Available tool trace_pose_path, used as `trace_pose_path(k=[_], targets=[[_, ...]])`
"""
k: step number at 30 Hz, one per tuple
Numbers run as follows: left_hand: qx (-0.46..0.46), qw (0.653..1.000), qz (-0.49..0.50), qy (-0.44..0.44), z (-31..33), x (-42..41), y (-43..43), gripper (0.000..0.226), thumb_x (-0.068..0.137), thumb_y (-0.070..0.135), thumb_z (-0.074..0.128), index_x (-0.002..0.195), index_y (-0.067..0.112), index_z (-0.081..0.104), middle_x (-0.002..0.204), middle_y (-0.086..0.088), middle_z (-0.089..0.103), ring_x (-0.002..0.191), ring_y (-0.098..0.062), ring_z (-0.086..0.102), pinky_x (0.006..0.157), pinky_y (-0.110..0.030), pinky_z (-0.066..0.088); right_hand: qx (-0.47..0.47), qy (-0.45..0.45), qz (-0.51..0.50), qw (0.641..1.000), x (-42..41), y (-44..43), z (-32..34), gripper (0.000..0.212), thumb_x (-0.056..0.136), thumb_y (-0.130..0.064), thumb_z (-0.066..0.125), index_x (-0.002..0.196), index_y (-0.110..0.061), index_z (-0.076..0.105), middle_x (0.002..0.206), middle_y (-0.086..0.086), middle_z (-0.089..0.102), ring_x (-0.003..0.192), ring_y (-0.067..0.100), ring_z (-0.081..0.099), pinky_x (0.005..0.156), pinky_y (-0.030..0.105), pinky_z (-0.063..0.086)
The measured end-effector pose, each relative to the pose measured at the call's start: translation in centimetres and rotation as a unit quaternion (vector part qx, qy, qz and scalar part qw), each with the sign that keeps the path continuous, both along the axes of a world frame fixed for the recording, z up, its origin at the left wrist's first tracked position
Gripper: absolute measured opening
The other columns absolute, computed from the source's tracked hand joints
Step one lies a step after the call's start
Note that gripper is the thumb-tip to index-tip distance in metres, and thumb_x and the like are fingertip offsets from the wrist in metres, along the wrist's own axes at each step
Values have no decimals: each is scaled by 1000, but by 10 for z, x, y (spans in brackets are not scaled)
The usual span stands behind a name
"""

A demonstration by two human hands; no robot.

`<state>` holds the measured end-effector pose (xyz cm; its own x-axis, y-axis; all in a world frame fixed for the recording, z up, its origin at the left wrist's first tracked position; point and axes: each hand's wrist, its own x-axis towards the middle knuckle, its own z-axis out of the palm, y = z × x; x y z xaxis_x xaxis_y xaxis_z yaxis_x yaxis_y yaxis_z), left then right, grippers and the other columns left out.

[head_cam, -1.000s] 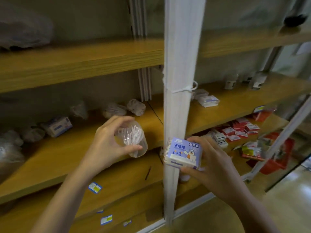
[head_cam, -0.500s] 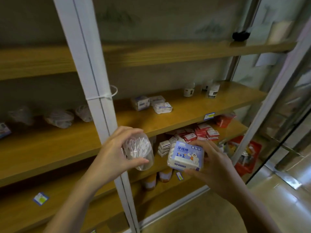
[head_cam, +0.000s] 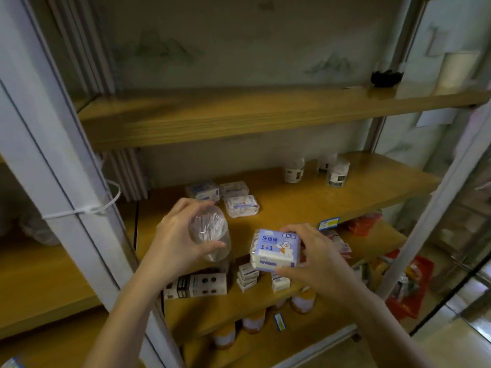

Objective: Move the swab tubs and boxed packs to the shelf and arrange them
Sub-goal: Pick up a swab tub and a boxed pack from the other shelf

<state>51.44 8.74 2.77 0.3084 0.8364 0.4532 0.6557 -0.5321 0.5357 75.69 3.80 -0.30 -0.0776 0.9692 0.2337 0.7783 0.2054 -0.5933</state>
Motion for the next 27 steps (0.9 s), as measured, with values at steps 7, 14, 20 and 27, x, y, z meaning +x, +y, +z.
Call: trace_pose_path(k=[7, 14, 20, 27], targets=[[27, 996, 81, 7, 11, 0, 33, 70, 60, 24, 83, 123, 22, 52, 115, 6, 50, 105, -10, 51, 88, -29, 44, -14, 7, 68, 998, -15, 90, -8, 65, 68, -29, 80, 124, -26, 46, 106, -15, 42, 96, 2, 48, 77, 17, 44], [25, 982, 184, 43, 15, -4, 31, 71, 62, 24, 82, 125, 24, 50, 121, 3, 49, 107, -14, 51, 86, -24, 39, -10, -1, 157, 988, -65, 152, -17, 65, 73, -31, 75, 129, -19, 44, 123, -4, 41, 111, 11, 46, 91, 22, 42], [29, 960, 272, 54, 15, 9, 20, 72, 59, 21, 83, 124, 21, 52, 115, 5, 48, 101, -16, 50, 82, -31, 40, 0, -56, 239, 970, -80, 172, -23, 59, 80, -17, 67, 133, -16, 41, 134, 0, 39, 122, 23, 45, 101, 39, 43], [22, 952, 302, 54, 6, 64, 27, 74, 55, 25, 85, 122, 22, 53, 115, 2, 52, 103, -21, 54, 80, -34, 45, 35, -77, 299, 950, 4, 161, -7, 49, 88, -32, 56, 133, -31, 36, 143, -16, 20, 128, 9, 36, 99, 30, 43]])
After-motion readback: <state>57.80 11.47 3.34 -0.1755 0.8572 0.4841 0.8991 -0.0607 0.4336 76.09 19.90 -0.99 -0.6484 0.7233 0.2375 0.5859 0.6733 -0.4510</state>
